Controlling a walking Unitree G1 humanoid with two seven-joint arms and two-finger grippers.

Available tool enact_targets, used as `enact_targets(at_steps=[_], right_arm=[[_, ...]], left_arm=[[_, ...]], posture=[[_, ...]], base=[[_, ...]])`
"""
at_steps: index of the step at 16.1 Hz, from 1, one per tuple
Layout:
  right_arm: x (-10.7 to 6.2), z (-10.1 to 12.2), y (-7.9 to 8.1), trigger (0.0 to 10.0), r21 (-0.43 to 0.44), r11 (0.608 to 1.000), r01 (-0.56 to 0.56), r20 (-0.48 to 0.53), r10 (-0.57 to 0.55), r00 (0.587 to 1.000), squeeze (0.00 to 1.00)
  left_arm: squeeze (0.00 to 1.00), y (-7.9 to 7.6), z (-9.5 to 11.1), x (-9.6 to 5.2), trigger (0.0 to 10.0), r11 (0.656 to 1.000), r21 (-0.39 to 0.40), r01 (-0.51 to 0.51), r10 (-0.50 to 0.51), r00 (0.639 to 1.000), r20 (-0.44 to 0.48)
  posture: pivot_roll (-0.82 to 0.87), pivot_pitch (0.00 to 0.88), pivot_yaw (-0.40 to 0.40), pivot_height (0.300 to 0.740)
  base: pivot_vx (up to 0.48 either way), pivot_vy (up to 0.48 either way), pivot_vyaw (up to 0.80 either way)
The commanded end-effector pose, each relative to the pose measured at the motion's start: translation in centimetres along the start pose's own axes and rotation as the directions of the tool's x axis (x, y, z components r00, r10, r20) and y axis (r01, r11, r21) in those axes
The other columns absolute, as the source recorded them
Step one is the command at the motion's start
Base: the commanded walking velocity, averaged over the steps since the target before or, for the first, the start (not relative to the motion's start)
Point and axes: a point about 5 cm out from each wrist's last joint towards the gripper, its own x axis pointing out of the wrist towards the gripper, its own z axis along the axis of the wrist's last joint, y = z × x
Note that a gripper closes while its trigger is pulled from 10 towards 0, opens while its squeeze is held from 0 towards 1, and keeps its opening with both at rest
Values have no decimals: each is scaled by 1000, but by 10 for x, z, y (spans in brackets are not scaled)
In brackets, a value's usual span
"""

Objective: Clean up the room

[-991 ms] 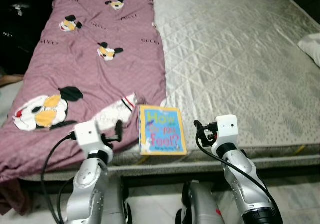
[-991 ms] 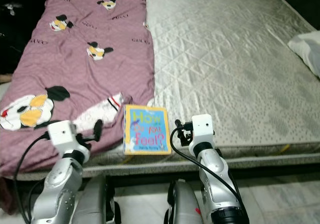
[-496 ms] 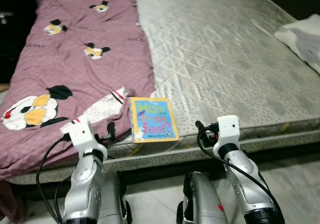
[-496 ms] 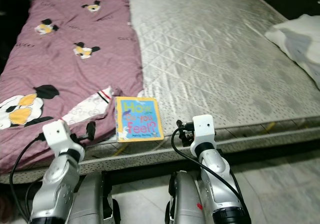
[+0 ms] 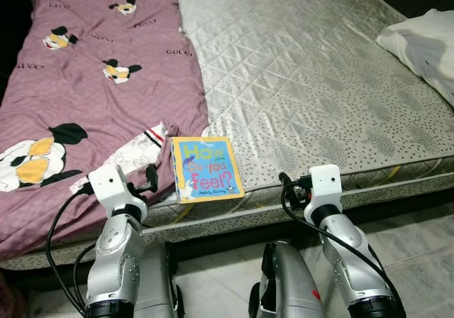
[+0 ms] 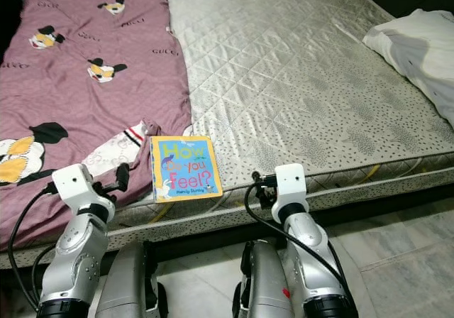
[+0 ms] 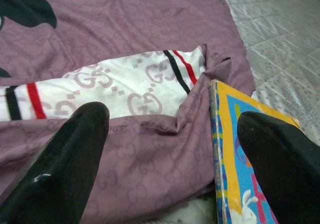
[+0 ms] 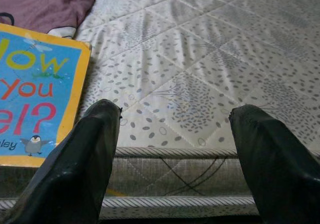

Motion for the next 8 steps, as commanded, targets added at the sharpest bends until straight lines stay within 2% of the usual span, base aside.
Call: enact_targets(at_steps=[1,8], right_arm=[[-1,-2,0,10000,-8,1000,-7,-3,7,1000,0],[-4,-5,-1,10000,-24,1000,4,-13,-4,1000,0]], left_arm=[[0,3,-2,-1,10000,1000,-3,-9,9,1000,-4],[0,2,-6,1,10000,1000,-19,-5,5,1000,-20]], posture=[[-16,179,-33,575],[-22,188,-32,575]], base=[[0,0,0],[0,0,0]])
